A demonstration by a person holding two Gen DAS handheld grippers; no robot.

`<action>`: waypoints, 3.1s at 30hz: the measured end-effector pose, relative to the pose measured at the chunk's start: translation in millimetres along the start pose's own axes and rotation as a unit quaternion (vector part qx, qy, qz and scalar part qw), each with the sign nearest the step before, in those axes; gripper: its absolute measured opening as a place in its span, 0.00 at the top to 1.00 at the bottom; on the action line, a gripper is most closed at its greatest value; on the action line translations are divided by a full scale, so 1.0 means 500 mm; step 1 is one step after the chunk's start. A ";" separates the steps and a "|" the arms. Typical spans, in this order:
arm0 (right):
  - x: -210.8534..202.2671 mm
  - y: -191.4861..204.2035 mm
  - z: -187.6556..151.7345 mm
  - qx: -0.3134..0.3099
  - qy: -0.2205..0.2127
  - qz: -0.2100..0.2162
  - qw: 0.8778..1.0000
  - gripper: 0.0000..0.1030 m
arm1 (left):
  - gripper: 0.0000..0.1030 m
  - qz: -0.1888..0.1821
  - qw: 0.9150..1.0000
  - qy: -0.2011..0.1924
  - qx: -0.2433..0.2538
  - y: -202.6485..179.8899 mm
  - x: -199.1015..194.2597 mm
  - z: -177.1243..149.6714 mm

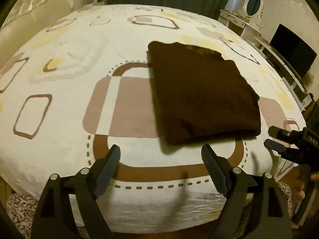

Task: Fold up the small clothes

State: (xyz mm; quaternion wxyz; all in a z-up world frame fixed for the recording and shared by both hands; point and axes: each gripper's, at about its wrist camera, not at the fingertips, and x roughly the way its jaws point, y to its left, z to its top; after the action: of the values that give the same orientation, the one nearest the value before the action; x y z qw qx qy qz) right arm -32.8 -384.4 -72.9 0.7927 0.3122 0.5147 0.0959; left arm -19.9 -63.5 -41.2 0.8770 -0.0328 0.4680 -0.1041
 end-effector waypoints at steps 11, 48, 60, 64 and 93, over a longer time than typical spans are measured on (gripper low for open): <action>-0.026 0.099 -0.071 -0.126 -0.075 -0.167 0.975 0.20 | 0.20 0.031 0.999 -0.025 0.004 -0.003 -0.052 -0.021; 0.002 0.109 -0.102 -0.153 -0.078 -0.186 0.967 0.17 | 0.19 0.041 0.998 -0.050 0.007 -0.020 -0.084 -0.045; 0.011 0.109 -0.107 -0.155 -0.071 -0.184 0.968 0.17 | 0.19 0.054 0.997 -0.046 -0.004 -0.015 -0.082 -0.040; 0.014 0.108 -0.111 -0.154 -0.067 -0.182 0.969 0.17 | 0.19 0.063 0.997 -0.047 0.002 -0.016 -0.080 -0.040; 0.023 0.106 -0.117 -0.155 -0.059 -0.181 0.969 0.17 | 0.17 0.069 0.996 -0.050 0.018 -0.026 -0.079 -0.045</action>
State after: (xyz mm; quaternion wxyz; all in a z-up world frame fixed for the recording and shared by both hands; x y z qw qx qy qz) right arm -70.0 -313.9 -66.4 0.8647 0.0921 0.4937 0.0113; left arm -61.9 -66.9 -19.7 0.9050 0.0101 0.4224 -0.0501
